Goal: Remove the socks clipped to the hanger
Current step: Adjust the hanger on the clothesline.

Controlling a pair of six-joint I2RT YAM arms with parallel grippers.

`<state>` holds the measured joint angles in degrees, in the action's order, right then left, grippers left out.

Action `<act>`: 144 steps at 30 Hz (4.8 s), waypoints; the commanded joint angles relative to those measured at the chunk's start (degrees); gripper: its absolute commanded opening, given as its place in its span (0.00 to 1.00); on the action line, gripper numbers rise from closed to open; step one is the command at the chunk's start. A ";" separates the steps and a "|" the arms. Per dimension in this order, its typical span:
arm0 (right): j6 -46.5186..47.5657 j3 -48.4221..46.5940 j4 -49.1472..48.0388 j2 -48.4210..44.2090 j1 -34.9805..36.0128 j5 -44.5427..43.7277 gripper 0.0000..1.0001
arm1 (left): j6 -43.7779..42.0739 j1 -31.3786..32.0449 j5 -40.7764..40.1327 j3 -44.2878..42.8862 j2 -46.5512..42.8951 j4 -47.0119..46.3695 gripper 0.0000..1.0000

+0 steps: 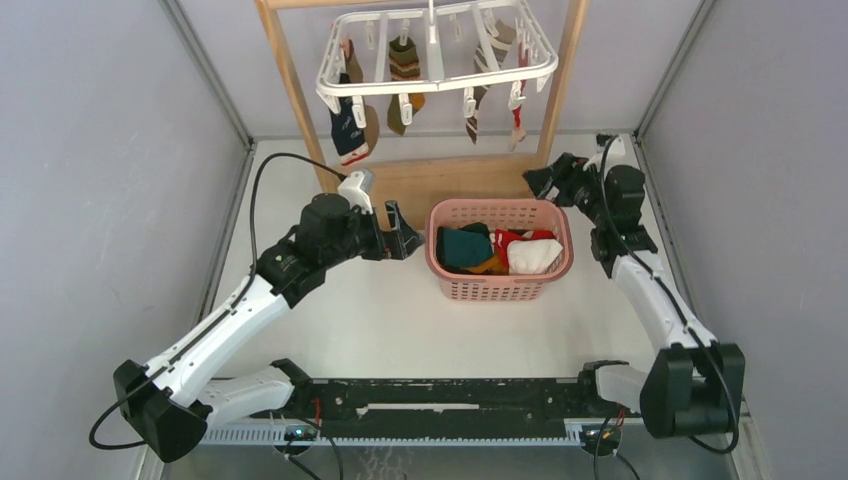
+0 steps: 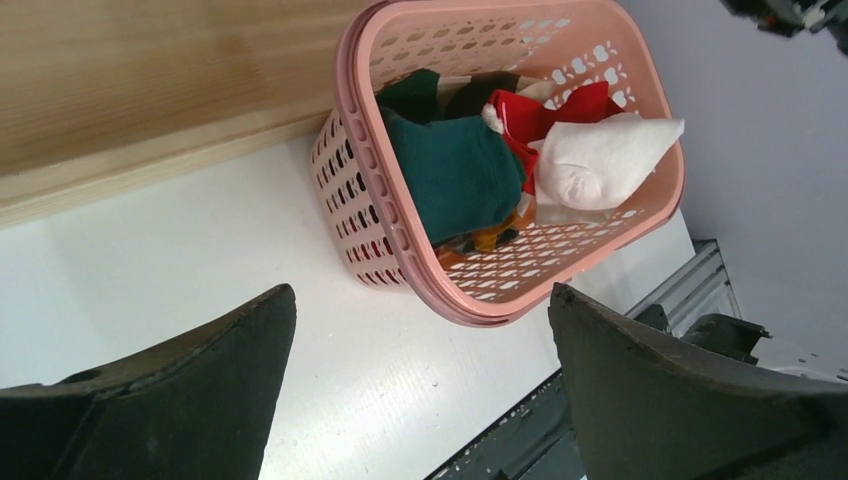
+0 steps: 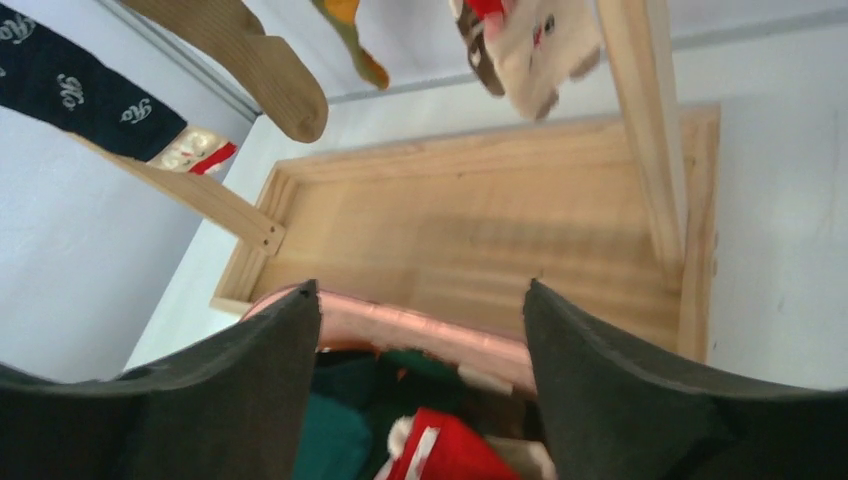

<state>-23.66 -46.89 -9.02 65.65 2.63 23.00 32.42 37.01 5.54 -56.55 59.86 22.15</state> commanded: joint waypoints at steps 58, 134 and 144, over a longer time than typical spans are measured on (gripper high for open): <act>7.15 -38.82 -13.49 39.23 12.33 -36.85 0.43 | -4.30 0.32 -3.26 -5.63 4.22 0.70 1.00; 22.56 1.81 -10.37 -13.99 40.97 -43.41 0.00 | -1.80 0.34 -7.13 -3.12 -8.60 5.83 1.00; 27.31 1.02 -13.21 -13.09 50.08 -47.69 0.00 | -1.79 0.33 -6.71 -2.34 -8.80 5.51 1.00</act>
<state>0.36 -45.10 -19.20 52.66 49.80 -22.11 30.02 37.10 -1.78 -58.52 52.36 29.32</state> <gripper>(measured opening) 0.053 0.996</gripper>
